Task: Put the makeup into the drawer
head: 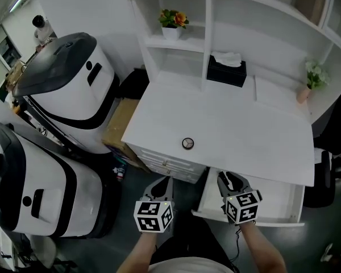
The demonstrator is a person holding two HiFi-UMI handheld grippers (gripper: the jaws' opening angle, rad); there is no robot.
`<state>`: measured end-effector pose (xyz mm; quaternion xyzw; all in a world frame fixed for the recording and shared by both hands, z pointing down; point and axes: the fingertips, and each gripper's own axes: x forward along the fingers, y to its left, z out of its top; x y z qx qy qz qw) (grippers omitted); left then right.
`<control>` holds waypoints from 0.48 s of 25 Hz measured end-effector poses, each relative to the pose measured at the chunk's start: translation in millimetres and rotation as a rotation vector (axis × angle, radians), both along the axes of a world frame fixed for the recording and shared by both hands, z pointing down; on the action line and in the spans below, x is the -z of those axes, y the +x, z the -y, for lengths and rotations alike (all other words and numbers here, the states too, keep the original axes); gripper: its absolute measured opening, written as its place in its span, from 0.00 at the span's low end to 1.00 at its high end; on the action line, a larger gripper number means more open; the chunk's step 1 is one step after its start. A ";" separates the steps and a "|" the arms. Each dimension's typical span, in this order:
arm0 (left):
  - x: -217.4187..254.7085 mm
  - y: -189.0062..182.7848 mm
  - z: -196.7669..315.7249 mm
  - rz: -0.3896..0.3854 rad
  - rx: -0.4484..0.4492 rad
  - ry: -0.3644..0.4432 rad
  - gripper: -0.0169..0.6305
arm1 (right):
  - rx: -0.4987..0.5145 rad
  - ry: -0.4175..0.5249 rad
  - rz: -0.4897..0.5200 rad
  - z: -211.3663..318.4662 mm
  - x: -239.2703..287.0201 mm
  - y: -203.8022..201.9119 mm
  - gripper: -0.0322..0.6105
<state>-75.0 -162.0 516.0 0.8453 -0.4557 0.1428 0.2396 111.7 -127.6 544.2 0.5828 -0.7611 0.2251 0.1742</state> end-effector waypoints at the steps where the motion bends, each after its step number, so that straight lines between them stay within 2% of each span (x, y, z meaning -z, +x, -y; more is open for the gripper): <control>1: 1.8 -2.6 -0.5 -0.002 0.006 0.005 0.03 | 0.016 0.018 0.005 3.4 7.9 -6.7 0.23; 5: 9.6 -12.8 -1.0 -0.010 0.029 0.025 0.03 | 0.080 0.068 0.011 19.8 29.0 -34.6 0.24; 12: 23.2 -36.6 5.4 -0.023 0.090 0.053 0.03 | 0.187 0.056 -0.018 53.5 29.1 -75.6 0.26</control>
